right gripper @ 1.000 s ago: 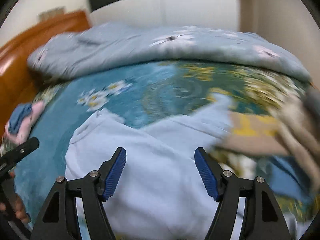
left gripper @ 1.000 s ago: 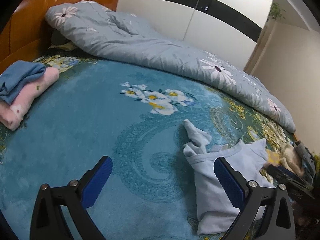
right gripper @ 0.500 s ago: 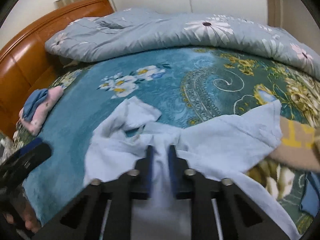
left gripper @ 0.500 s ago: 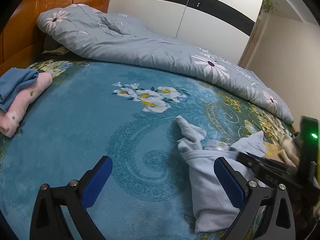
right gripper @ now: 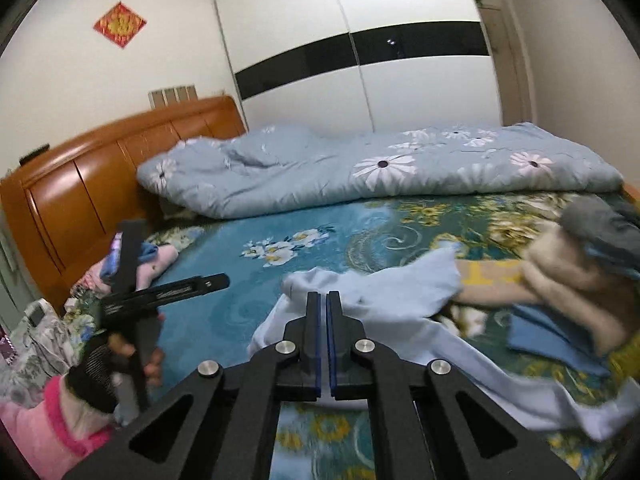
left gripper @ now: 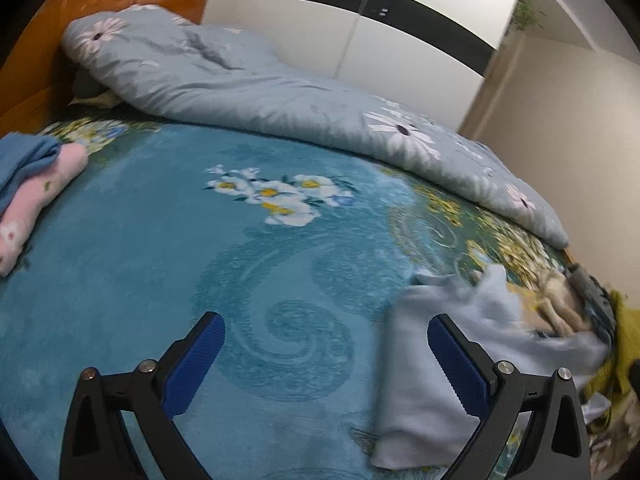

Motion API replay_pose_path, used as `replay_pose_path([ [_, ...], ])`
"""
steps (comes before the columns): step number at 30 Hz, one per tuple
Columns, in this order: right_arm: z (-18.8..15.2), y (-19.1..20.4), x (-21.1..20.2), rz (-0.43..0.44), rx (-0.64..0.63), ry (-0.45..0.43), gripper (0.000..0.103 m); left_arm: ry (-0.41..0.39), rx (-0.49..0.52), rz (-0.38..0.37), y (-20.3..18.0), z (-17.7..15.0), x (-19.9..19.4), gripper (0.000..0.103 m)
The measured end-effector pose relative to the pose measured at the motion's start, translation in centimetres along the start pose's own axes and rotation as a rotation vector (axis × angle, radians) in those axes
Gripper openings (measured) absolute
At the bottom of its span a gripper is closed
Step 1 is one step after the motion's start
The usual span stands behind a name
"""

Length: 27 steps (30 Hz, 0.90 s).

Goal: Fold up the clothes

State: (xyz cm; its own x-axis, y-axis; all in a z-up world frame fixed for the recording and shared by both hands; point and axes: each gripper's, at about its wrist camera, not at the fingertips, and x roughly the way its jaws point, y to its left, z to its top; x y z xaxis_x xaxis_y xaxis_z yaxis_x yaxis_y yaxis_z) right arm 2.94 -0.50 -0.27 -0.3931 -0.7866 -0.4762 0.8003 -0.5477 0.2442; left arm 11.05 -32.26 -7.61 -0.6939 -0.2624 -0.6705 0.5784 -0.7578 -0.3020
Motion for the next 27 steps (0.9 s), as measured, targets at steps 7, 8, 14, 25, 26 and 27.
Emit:
replay_pose_path([
  [7, -1.4, -2.1, 1.7, -0.029, 0.024, 0.043, 0.002, -0.001, 0.054, 0.020, -1.5, -0.4, -0.1, 0.103],
  [8, -1.4, -2.3, 2.6, -0.038, 0.023, 0.047, 0.003, -0.003, 0.053, 0.021, -1.5, -0.5, -0.2, 0.103],
  [14, -2.0, -5.0, 6.8, -0.174, 0.065, 0.119, 0.034, -0.028, 0.068, -0.030, -2.3, -0.7, -1.4, 0.103],
  [25, -7.4, -10.1, 2.5, -0.231, 0.305, 0.121, 0.035, -0.019, 0.452, -0.077, -16.7, -3.2, -0.8, 0.103],
  [26, -7.6, -10.1, 2.2, -0.230, 0.312, 0.120, 0.035, -0.010, 0.468, -0.058, -17.3, -3.5, -0.3, 0.102],
  [27, -7.9, -10.2, 2.0, -0.228, 0.318, 0.119, 0.035, 0.001, 0.478, -0.051, -17.7, -3.9, 0.1, 0.099],
])
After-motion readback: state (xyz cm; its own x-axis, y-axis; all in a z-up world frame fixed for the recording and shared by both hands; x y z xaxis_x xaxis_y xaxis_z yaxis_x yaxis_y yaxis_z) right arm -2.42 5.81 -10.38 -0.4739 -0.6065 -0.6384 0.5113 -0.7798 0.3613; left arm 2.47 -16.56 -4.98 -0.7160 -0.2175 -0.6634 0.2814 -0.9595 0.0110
